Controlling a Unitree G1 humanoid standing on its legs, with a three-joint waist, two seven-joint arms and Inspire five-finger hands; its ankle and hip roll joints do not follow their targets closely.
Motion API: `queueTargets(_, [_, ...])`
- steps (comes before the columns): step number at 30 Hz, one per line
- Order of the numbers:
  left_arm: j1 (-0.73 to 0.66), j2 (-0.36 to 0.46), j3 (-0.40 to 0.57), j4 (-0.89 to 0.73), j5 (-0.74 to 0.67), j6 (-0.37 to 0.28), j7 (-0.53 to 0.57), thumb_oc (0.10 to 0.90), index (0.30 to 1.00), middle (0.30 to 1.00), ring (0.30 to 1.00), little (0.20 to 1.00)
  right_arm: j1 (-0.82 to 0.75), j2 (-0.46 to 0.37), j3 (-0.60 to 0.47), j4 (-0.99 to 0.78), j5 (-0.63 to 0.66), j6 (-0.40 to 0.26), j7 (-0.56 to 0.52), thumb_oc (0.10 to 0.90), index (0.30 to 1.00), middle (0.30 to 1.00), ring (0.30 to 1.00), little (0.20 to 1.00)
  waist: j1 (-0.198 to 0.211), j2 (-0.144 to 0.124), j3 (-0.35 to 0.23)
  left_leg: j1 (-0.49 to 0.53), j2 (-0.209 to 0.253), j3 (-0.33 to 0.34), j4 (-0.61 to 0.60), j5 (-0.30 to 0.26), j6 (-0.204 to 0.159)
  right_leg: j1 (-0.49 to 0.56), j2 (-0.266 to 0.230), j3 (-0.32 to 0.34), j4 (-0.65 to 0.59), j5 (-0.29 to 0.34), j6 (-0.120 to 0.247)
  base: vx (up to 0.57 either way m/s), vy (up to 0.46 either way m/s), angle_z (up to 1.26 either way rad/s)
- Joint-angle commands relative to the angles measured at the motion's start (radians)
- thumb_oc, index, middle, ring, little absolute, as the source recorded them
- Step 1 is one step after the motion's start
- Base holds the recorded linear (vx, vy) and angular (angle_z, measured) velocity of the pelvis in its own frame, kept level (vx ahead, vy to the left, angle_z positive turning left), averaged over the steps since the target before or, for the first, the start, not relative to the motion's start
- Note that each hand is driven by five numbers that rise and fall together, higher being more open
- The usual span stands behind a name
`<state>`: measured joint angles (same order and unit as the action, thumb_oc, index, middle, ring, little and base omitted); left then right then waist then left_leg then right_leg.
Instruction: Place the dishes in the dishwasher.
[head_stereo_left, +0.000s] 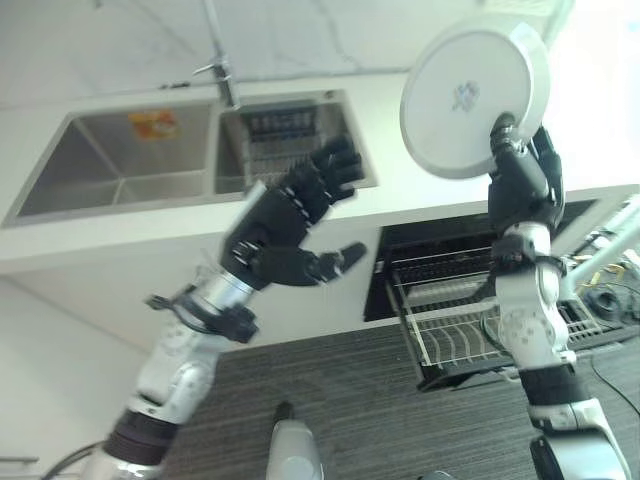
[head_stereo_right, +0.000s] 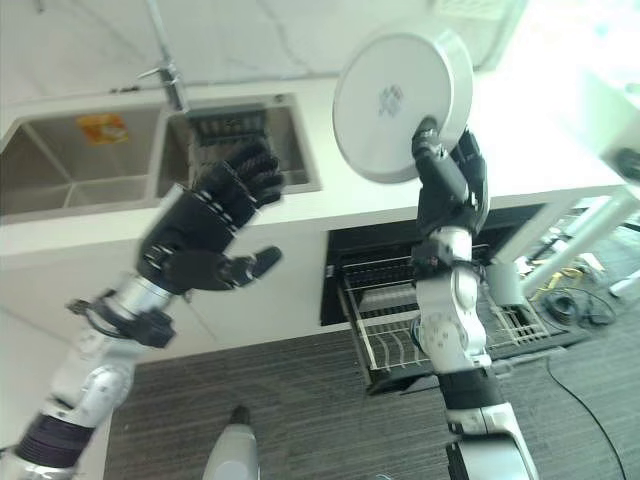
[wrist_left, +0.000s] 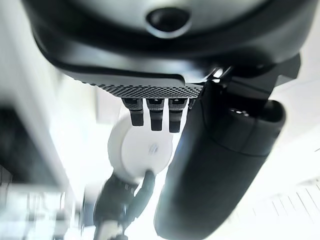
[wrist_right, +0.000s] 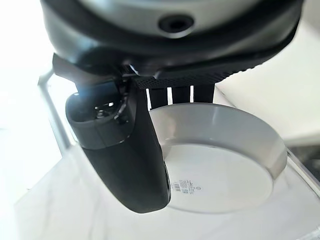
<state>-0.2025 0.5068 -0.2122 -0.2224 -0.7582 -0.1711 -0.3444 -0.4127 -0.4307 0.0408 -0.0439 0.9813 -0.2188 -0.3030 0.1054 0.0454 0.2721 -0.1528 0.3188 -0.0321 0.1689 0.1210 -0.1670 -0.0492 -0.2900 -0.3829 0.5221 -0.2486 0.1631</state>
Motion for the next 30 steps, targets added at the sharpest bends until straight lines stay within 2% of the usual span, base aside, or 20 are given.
queueTargets(1, [-0.039,0.046,0.044,-0.102,0.035,-0.083,0.039,0.8,0.9,0.9,0.9,0.9,-0.135,-0.023,-0.068,-0.129,-0.035,-0.03,0.09,0.4,0.3,0.3,0.3,0.3,0.006,-0.077,-0.113,0.037,-0.064,0.079,0.131,-0.274,0.045,-0.013,-0.02,0.06,-0.222,0.121,0.009,-0.2,-0.437,-0.26])
queueTargets(3, [-0.01,0.033,0.055,-0.106,0.065,-0.076,0.041,0.8,0.9,0.9,0.9,0.9,-0.121,-0.025,-0.065,-0.145,-0.019,-0.008,0.143,0.4,0.3,0.3,0.3,0.3,-0.011,-0.07,-0.112,0.019,-0.018,0.101,0.131,-0.243,0.021,-0.027,0.028,0.07,-0.222,0.099,-0.022,-0.16,-0.458,-0.35])
queueTargets(4, [0.017,0.025,0.051,-0.107,0.124,-0.071,0.05,0.8,0.9,0.9,0.9,0.9,-0.094,-0.031,-0.061,-0.184,-0.017,0.01,0.162,0.4,0.3,0.3,0.3,0.3,-0.021,-0.061,-0.113,0.01,-0.007,0.123,0.131,-0.23,0.019,-0.033,0.066,0.083,-0.222,0.084,-0.044,-0.09,-0.329,-0.39])
queueTargets(6, [0.036,0.026,0.05,-0.096,0.133,-0.074,0.041,0.8,0.9,0.9,0.9,0.9,-0.072,-0.049,-0.071,-0.202,-0.01,0.018,0.17,0.4,0.3,0.3,0.3,0.3,-0.029,-0.056,-0.115,0.008,0.0,0.173,0.131,-0.218,0.021,-0.031,0.077,0.076,-0.222,0.074,-0.055,-0.05,-0.196,-0.34])
queueTargets(7, [0.045,0.024,0.047,-0.085,0.136,-0.07,0.041,0.8,0.9,0.9,0.9,0.9,-0.063,-0.056,-0.073,-0.211,-0.013,0.009,0.16,0.4,0.3,0.3,0.3,0.3,-0.028,-0.054,-0.114,0.014,-0.012,0.193,0.131,-0.222,0.023,-0.025,0.081,0.07,-0.222,0.065,-0.055,-0.04,-0.168,-0.15])
queueTargets(9, [0.103,0.027,0.06,-0.068,0.137,-0.085,0.04,0.8,0.9,0.9,0.9,0.9,-0.04,-0.06,-0.067,-0.229,-0.047,0.001,0.16,0.4,0.3,0.3,0.3,0.3,0.002,-0.046,-0.104,0.011,-0.115,0.14,0.131,-0.246,0.052,-0.027,0.091,0.08,-0.222,0.067,-0.054,-0.02,-0.091,0.25])
queueTargets(10, [0.137,0.026,0.067,-0.062,0.157,-0.086,0.05,0.8,0.9,0.9,0.9,0.9,-0.017,-0.057,-0.067,-0.241,-0.054,-0.002,0.167,0.4,0.3,0.3,0.3,0.3,0.011,-0.041,-0.103,0.01,-0.146,0.124,0.131,-0.258,0.062,-0.025,0.094,0.083,-0.222,0.068,-0.052,0.02,-0.045,0.3])
queueTargets(14, [0.23,0.022,0.066,0.024,0.222,-0.086,0.079,0.8,0.9,0.9,0.9,0.9,0.097,-0.039,-0.084,-0.265,-0.155,-0.007,0.177,0.4,0.3,0.3,0.3,0.3,0.026,-0.03,-0.112,-0.005,-0.156,0.13,0.131,-0.261,0.061,-0.002,0.097,0.043,-0.222,0.056,-0.059,0.09,-0.025,-0.1])
queueTargets(15, [0.301,0.022,0.056,0.109,0.273,-0.124,0.156,0.8,0.9,0.9,0.9,0.9,0.138,-0.066,-0.094,-0.25,-0.269,-0.014,0.164,0.4,0.3,0.3,0.3,0.3,0.032,-0.03,-0.121,-0.011,-0.169,0.116,0.131,-0.268,0.064,0.002,0.093,0.038,-0.222,0.052,-0.059,0.09,0.061,0.39])
queueTargets(16, [0.301,0.021,0.054,0.111,0.275,-0.126,0.158,0.8,0.9,0.9,0.9,0.9,0.14,-0.066,-0.093,-0.251,-0.272,-0.014,0.162,0.4,0.3,0.3,0.3,0.3,0.032,-0.03,-0.123,-0.012,-0.169,0.116,0.131,-0.268,0.063,0.001,0.093,0.037,-0.222,0.052,-0.058,0.11,0.111,0.3])
queueTargets(17, [0.328,0.013,0.051,0.188,0.286,-0.138,0.175,0.8,0.9,0.9,0.9,0.9,0.165,-0.078,-0.108,-0.234,-0.322,-0.023,0.16,0.4,0.3,0.3,0.3,0.3,0.032,-0.031,-0.127,-0.011,-0.162,0.136,0.131,-0.269,0.062,0.008,0.082,0.019,-0.222,0.051,-0.054,0.05,0.073,-0.03])
queueTargets(19, [0.341,0.003,0.052,0.246,0.271,-0.143,0.193,0.8,0.9,0.9,0.9,0.9,0.179,-0.083,-0.113,-0.211,-0.358,-0.033,0.156,0.4,0.3,0.3,0.3,0.3,0.034,-0.035,-0.127,-0.008,-0.168,0.137,0.131,-0.274,0.065,0.012,0.073,0.011,-0.222,0.054,-0.048,0.08,0.126,0.05])
queueTargets(20, [0.352,-0.015,0.054,0.327,0.267,-0.155,0.212,0.8,0.9,0.9,0.9,0.9,0.183,-0.085,-0.108,-0.171,-0.399,-0.046,0.141,0.4,0.3,0.3,0.3,0.3,0.039,-0.039,-0.121,0.007,-0.177,0.14,0.131,-0.285,0.069,0.026,0.059,0.003,-0.222,0.055,-0.036,0.09,0.171,0.08])
queueTargets(22, [0.366,-0.034,0.058,0.438,0.284,-0.178,0.232,0.8,0.9,0.9,0.9,0.9,0.184,-0.078,-0.106,-0.103,-0.406,-0.071,0.141,0.4,0.3,0.3,0.3,0.3,0.048,-0.048,-0.117,0.02,-0.189,0.142,0.131,-0.297,0.08,0.038,0.038,-0.014,-0.222,0.067,-0.019,0.11,0.193,0.02])
queueTargets(24, [0.369,-0.036,0.059,0.465,0.292,-0.178,0.238,0.8,0.9,0.9,0.9,0.9,0.182,-0.076,-0.107,-0.078,-0.402,-0.079,0.146,0.4,0.3,0.3,0.3,0.3,0.052,-0.051,-0.115,0.024,-0.197,0.141,0.131,-0.302,0.085,0.044,0.032,-0.017,-0.222,0.071,-0.013,0.09,0.17,-0.08])
queueTargets(25, [0.369,-0.041,0.065,0.516,0.308,-0.168,0.238,0.8,0.9,0.9,0.9,0.9,0.173,-0.071,-0.109,-0.032,-0.44,-0.094,0.142,0.4,0.3,0.3,0.3,0.3,0.061,-0.058,-0.108,0.03,-0.218,0.128,0.131,-0.31,0.099,0.057,0.016,-0.024,-0.222,0.083,0.002,0.11,0.25,-0.07])
queueTargets(28, [0.367,-0.051,0.07,0.595,0.319,-0.168,0.23,0.8,0.9,0.9,0.9,0.9,0.165,-0.067,-0.113,0.023,-0.477,-0.101,0.139,0.4,0.3,0.3,0.3,0.3,0.07,-0.064,-0.1,0.035,-0.249,0.107,0.131,-0.319,0.126,0.093,0.005,-0.036,-0.222,0.131,0.002,0.09,0.258,-0.01])
queueTargets(29, [0.366,-0.057,0.073,0.627,0.311,-0.166,0.227,0.8,0.9,0.9,0.9,0.9,0.165,-0.063,-0.116,0.045,-0.484,-0.109,0.139,0.4,0.3,0.3,0.3,0.3,0.066,-0.062,-0.096,0.036,-0.262,0.092,0.131,-0.322,0.143,0.113,0.013,-0.031,-0.222,0.189,0.003,0.12,0.251,0.02])
queueTargets(30, [0.361,-0.068,0.076,0.666,0.309,-0.173,0.222,0.8,0.9,0.9,0.9,0.9,0.169,-0.059,-0.118,0.065,-0.516,-0.125,0.132,0.4,0.3,0.3,0.3,0.3,0.054,-0.051,-0.087,0.041,-0.272,0.063,0.131,-0.323,0.16,0.12,0.043,-0.016,-0.222,0.264,0.003,0.12,0.21,0.1])
